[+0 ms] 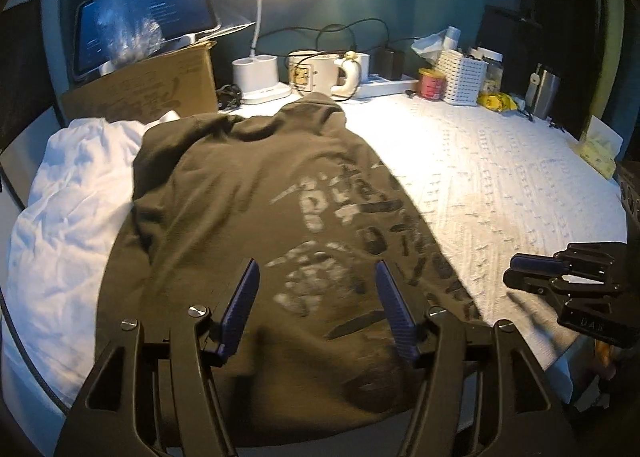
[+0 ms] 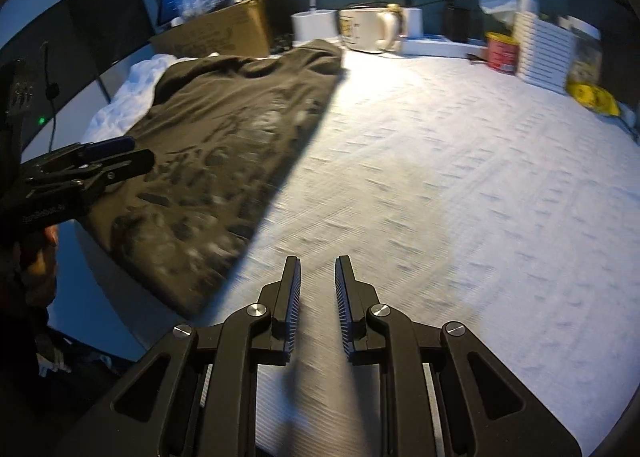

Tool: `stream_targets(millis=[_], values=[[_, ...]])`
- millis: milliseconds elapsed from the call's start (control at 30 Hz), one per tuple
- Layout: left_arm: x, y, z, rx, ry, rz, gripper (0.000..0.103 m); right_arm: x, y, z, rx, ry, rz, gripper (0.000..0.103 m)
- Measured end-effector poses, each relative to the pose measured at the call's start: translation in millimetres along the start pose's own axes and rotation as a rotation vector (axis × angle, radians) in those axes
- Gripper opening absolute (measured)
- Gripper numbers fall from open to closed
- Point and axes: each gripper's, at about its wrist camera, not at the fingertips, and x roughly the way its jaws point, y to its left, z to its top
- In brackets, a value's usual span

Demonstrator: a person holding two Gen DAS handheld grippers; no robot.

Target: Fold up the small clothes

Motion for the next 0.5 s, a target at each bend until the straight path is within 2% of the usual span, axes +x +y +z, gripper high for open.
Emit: stream_targets(millis=[167, 233, 267, 300, 433, 500], values=[[0.1, -18.6, 4.8, 0.028, -0.005, -0.017, 0.061, -16.1, -23.0, -9.3, 0.026, -0.015, -0.051, 0.02], [-0.3, -24.6, 6.8, 0.027, -0.008, -0.028, 0.061, -22.5, -28.2, -12.1, 0.023, -0.021, -0.067, 0.031], [-0.5, -26.9, 7.7, 0.026, -0.009, -0.033, 0.061, -27.3, -31.9, -13.8, 0.024, -0.029, -0.078, 0.043], [-0.9, -29.8, 9.0, 0.026, -0.011, -0.04, 0.061, -30.7, -34.1, -14.8, 0.027, -0.036, -0.085, 0.047], [-3.9, -41.0, 12.3, 0.037, -0.022, -0.055, 0.062, -44.7, -45.1, -18.0, 0.041, -0.057, -0.12, 0.047], [-6.2, -45.8, 15.1, 0.04, -0.032, -0.052, 0.073, -52.7, -50.1, -18.7, 0.05, -0.072, -0.14, 0.047]])
